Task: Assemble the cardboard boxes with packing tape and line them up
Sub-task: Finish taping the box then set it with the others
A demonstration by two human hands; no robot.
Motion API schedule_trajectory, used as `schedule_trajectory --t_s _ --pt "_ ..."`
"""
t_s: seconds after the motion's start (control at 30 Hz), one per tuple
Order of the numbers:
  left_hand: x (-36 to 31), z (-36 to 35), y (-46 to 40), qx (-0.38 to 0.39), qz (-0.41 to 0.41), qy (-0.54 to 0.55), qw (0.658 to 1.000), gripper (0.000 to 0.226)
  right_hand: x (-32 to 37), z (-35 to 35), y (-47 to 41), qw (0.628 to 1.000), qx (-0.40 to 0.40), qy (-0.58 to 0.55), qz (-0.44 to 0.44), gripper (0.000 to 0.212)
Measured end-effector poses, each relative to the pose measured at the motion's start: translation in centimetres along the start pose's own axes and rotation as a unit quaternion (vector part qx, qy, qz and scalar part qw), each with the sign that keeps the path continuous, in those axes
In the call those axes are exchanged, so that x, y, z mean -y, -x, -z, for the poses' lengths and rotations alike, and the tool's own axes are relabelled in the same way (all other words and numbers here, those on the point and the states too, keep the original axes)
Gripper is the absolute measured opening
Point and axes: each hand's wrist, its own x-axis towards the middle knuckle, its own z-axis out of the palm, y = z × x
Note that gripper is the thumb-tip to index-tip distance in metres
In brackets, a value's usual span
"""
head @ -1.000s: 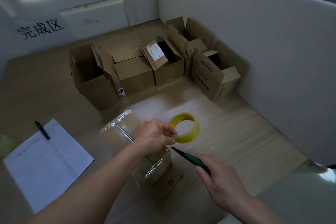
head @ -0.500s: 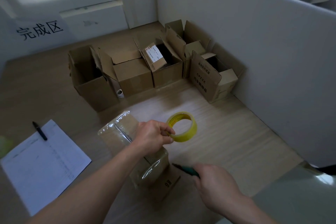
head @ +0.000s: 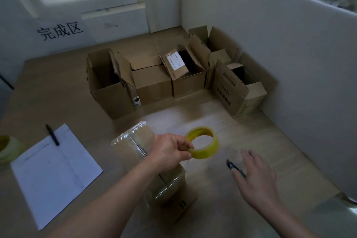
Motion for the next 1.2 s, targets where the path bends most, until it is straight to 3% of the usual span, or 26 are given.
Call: schedule_trajectory --t_s 0.07,0.13,0.2,0.3,0.47,0.67,0.83,0.97,1.07,1.2 --pt "-0.2 0.1 -0.1 0.003 -0.003 -0.016 1.0 0.019 4.0 2.4 -0.7 0.98 -0.102 -0.1 0.136 0.066" --pt "-0.4 0.1 -0.1 0.008 -0.008 -0.03 0.999 0.018 7.7 3.8 -1.0 0.957 -0.076 -0.076 0.268 0.068" --pt "-0.7 0.4 0.1 0.015 -0.011 -0.038 0.999 0.026 10.0 3.8 -1.7 0.952 -0.009 -0.012 0.305 0.066" --pt "-0.8 0.5 0.4 0.02 -0.013 -0.031 0.999 0.021 11.0 3.0 -2.7 0.961 0.081 -0.028 0.264 0.06" --pt "0.0 0.2 0.5 -0.004 -0.039 -0.026 0.999 0.032 10.2 2.3 -3.3 0.963 0.107 -0.054 0.24 0.053" --pt "1.1 -0.6 0.3 -0.03 -0.061 -0.051 0.996 0.035 10.4 1.3 -3.3 0.969 0.152 -0.067 0.182 0.012" --pt "1.1 0.0 1.4 -0.072 -0.08 -0.066 0.992 0.024 10.6 1.4 -2.4 0.969 0.159 -0.147 0.119 0.027" --pt "1.0 0.3 5.3 -0.117 -0.051 -0.203 0.971 0.042 9.8 0.9 -2.4 0.986 0.079 -0.14 0.029 0.026" --pt "1.6 -1.8 8.5 -0.097 0.002 -0.261 0.961 0.049 8.9 0.2 -2.0 0.993 0.052 -0.08 0.066 0.023" --pt "2.3 -3.5 8.8 -0.153 0.022 -0.249 0.956 0.039 7.4 -1.2 -1.7 0.985 0.081 -0.082 0.128 0.027"
